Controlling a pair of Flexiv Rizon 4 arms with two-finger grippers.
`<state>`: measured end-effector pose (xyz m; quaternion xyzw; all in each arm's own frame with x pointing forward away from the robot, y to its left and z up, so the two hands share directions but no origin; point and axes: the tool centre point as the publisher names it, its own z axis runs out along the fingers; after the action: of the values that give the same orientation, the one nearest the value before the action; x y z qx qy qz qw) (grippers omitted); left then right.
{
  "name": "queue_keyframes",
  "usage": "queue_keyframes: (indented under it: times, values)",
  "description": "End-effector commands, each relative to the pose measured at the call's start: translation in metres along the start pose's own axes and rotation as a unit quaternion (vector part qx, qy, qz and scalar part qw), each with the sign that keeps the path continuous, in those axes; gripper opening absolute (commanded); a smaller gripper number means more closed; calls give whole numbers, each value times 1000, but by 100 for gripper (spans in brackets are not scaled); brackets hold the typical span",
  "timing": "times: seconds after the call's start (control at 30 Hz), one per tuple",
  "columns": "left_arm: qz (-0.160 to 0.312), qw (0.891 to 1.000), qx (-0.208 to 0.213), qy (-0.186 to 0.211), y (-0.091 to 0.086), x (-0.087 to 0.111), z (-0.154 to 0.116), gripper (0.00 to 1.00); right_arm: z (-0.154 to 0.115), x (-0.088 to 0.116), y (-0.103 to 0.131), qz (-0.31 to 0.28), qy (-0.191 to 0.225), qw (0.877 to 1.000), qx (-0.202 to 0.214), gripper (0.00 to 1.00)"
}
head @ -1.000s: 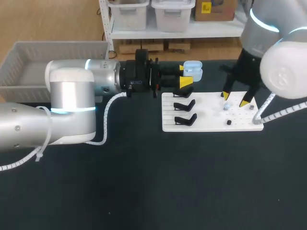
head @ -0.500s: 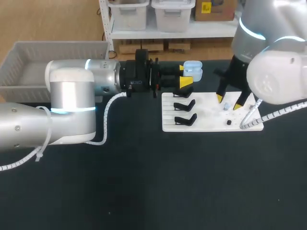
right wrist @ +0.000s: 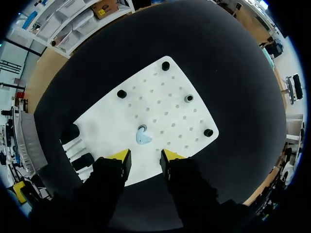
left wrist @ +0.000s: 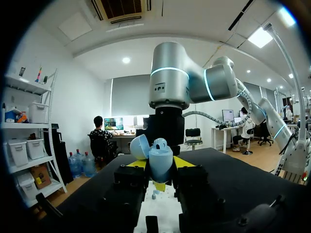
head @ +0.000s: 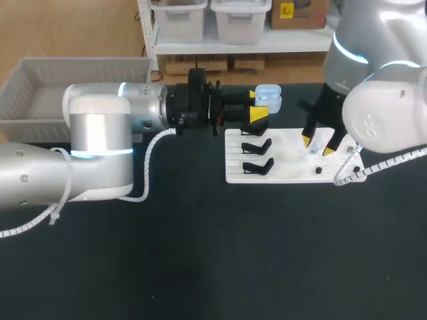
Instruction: Pick up each earbud case from the left stands, insert the matching earbuds, close the lid, and place the case in the box.
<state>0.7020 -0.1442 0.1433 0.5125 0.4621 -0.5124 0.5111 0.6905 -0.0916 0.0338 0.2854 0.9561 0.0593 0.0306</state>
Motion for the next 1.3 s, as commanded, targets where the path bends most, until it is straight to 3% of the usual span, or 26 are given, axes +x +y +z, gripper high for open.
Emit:
queue_keyframes:
  times: [0.03, 0.8, 1.3]
  values:
    - [1, 1000, -2, 0, -1, 0, 0, 0, 2, 1, 0, -4, -6, 1000, -2, 39]
    - [1, 1000, -2, 0, -1, 0, 0, 0, 16, -8, 1, -10, -18, 1000, 6, 37]
    - [1, 1000, -2, 0, -1, 0, 0, 0, 17, -14, 2, 3, -12, 1000, -2, 30]
